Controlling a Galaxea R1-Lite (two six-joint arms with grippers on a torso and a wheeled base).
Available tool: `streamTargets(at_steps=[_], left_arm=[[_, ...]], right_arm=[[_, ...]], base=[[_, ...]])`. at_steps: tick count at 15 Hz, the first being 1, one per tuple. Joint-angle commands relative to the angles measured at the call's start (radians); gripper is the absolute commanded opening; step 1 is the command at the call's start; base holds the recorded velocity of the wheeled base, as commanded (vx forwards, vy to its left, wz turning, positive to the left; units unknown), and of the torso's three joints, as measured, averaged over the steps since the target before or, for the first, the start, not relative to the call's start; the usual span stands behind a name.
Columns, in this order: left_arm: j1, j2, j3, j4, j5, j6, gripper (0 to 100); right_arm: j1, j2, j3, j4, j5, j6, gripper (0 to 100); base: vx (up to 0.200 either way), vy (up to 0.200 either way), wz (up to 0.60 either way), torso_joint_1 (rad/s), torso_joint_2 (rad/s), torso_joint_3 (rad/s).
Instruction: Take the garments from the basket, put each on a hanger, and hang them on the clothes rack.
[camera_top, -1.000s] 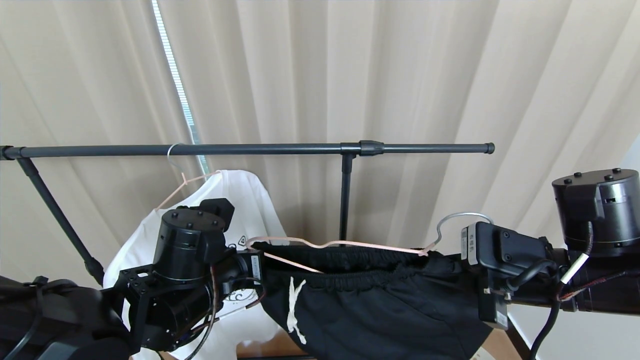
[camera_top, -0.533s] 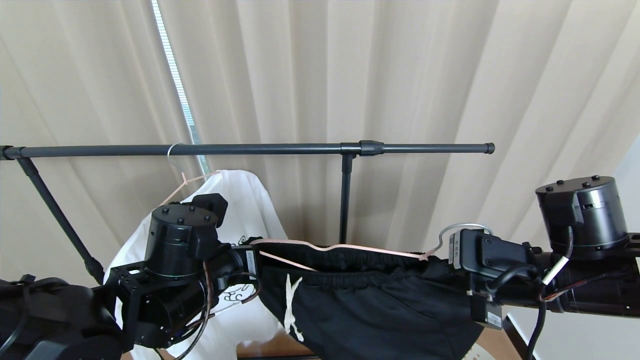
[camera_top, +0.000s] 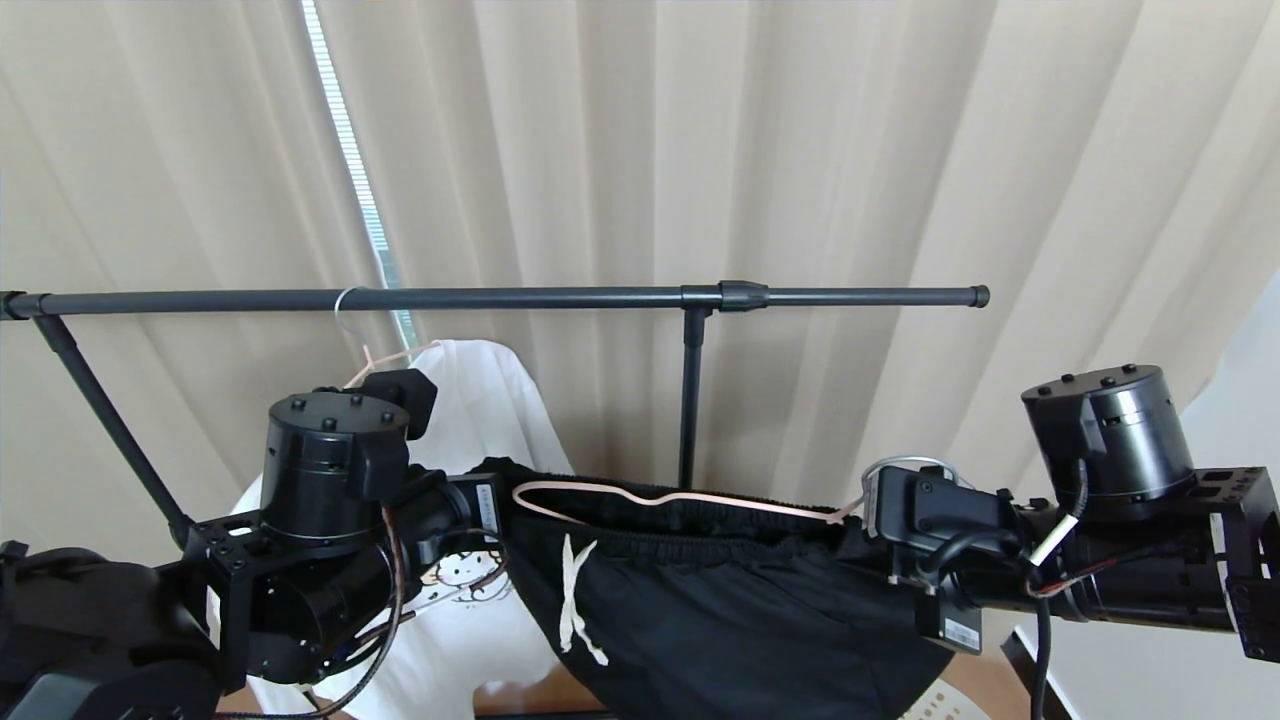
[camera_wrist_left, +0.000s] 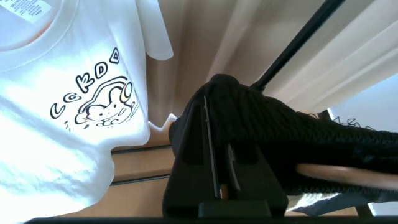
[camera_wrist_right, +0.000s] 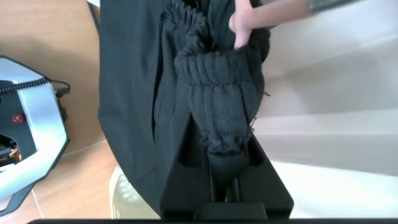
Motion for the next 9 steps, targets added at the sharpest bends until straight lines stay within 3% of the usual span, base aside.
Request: streamTargets(at_steps=[1, 9], left_arm=[[-0.006, -0.014, -0.001, 0.0, 0.002, 0.004, 0], [-0.007, -0.057, -0.011, 0.008, 0.045, 0.122, 0]], right_arm=[[0.0, 0.029, -0.001, -0.001, -0.003, 0.0, 0], [-0.011, 0.097, -0.03, -0.003, -0.043, 0.003, 0]], base=[[0.0, 0.0, 0.0, 0.0, 0.0, 0.0], [0.0, 0.0, 0.0, 0.0, 0.0, 0.0]])
